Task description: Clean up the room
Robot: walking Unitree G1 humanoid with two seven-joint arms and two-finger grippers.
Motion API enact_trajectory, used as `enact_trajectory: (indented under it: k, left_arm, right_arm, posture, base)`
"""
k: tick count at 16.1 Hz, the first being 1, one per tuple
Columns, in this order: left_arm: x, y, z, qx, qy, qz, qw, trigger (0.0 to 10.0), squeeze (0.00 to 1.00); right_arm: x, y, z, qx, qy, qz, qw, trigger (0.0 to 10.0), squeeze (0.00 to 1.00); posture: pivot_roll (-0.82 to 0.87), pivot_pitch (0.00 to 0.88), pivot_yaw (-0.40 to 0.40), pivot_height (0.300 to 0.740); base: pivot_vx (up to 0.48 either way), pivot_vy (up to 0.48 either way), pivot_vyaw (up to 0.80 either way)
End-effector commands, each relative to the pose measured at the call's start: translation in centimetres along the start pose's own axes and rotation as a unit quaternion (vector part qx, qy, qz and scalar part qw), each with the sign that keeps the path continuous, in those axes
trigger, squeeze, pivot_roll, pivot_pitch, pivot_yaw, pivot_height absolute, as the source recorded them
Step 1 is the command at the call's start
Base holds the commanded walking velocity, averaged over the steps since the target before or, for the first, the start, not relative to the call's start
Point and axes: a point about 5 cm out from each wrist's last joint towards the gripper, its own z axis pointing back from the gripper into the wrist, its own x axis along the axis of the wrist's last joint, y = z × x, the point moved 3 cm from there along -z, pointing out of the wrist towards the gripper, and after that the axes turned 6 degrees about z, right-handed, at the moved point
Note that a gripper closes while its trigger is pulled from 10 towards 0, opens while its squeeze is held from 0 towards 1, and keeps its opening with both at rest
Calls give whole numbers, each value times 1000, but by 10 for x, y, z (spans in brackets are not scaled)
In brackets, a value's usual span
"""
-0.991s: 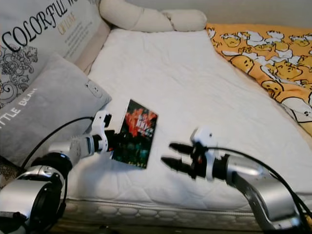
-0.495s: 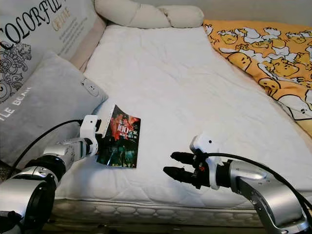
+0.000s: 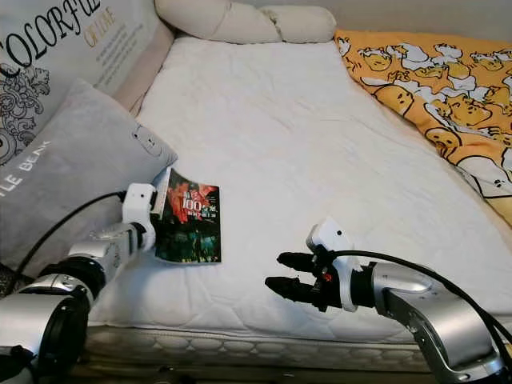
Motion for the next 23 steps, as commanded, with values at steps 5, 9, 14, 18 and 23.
enact_trajectory:
  k: [5, 9, 14, 18, 23]
  left_arm:
    - [8, 5, 3, -3, -2, -68, 998, 10000, 1000]
    - [21, 10, 6, -11, -10, -114, 993, 10000, 1000]
    - [36, -8, 6, -75, -47, -135, 987, 10000, 1000]
    - [70, -15, 18, -93, -182, -71, 976, 10000, 1000]
    - [44, -31, 72, -49, -272, -76, 958, 10000, 1000]
  right_arm:
    - [3, -2, -1, -1, 0, 3, 1000, 10000, 0]
    - [-8, -12, 0, -16, 7, -6, 1000, 10000, 0]
    - [-25, -31, -1, -47, 0, -10, 999, 10000, 0]
    - [-20, -35, -19, -169, -50, 13, 984, 10000, 0]
    - [-2, -49, -27, -396, -147, -68, 904, 10000, 0]
  posture:
    - [-258, 23, -9, 740]
    - [-259, 9, -10, 740]
    - [-222, 0, -3, 740]
    - [-178, 0, 24, 740]
    - [-93, 0, -11, 740]
  base:
    - [0, 0, 0]
    - [0, 0, 0]
    - [0, 0, 0]
    - [0, 0, 0]
    - [0, -177, 0]
